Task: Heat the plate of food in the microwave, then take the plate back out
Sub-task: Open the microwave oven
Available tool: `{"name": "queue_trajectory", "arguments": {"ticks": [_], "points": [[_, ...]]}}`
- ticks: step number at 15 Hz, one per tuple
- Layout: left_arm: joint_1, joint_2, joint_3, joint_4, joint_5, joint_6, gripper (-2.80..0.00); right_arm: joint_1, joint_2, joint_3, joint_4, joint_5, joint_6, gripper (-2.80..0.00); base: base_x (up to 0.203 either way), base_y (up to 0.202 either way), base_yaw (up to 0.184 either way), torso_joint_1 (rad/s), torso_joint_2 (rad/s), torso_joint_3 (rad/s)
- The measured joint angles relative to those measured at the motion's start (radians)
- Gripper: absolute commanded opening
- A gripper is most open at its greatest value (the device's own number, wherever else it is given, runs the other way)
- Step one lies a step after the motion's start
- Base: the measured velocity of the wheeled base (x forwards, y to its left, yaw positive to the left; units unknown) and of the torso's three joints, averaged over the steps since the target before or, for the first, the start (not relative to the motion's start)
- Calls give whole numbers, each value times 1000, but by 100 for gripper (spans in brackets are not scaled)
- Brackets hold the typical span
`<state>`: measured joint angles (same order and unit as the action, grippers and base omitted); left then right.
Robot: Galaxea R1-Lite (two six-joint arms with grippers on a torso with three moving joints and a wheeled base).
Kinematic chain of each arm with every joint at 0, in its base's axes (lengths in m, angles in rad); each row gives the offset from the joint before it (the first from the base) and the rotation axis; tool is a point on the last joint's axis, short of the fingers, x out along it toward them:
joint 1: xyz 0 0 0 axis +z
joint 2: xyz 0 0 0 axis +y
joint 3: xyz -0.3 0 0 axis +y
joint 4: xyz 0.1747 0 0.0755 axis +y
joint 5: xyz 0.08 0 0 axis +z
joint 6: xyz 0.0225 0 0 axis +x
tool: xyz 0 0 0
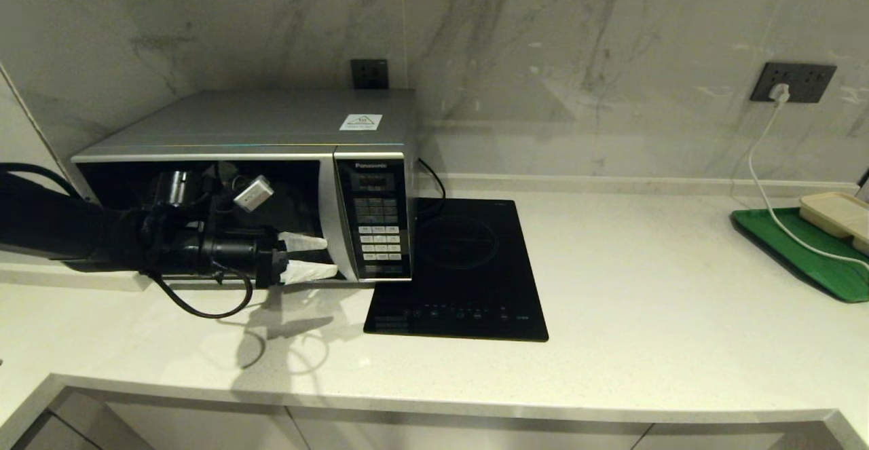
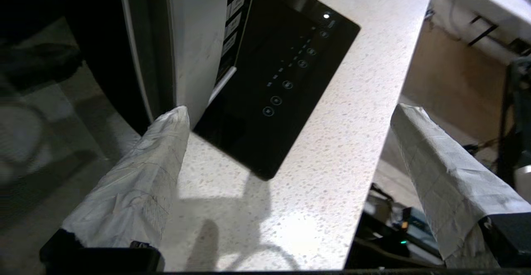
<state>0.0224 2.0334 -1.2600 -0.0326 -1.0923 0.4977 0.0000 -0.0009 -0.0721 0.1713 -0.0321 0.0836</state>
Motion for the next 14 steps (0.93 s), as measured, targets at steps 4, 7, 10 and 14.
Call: {"name": "queue_trajectory", "arguments": {"ticks": [4, 7, 10, 14], "points": [[16, -6, 2, -19, 43, 82, 0, 0, 0, 0, 0, 0, 0, -280, 0, 0, 0, 0, 0, 0], [23, -7, 13, -10, 53, 84, 0, 0, 0, 0, 0, 0, 0, -280, 0, 0, 0, 0, 0, 0], [24, -5, 5, -6, 46, 83, 0, 0, 0, 0, 0, 0, 0, -280, 0, 0, 0, 0, 0, 0], [-15, -5, 5, -3, 40, 68, 0, 0, 0, 0, 1, 0, 0, -280, 0, 0, 0, 0, 0, 0]]}}
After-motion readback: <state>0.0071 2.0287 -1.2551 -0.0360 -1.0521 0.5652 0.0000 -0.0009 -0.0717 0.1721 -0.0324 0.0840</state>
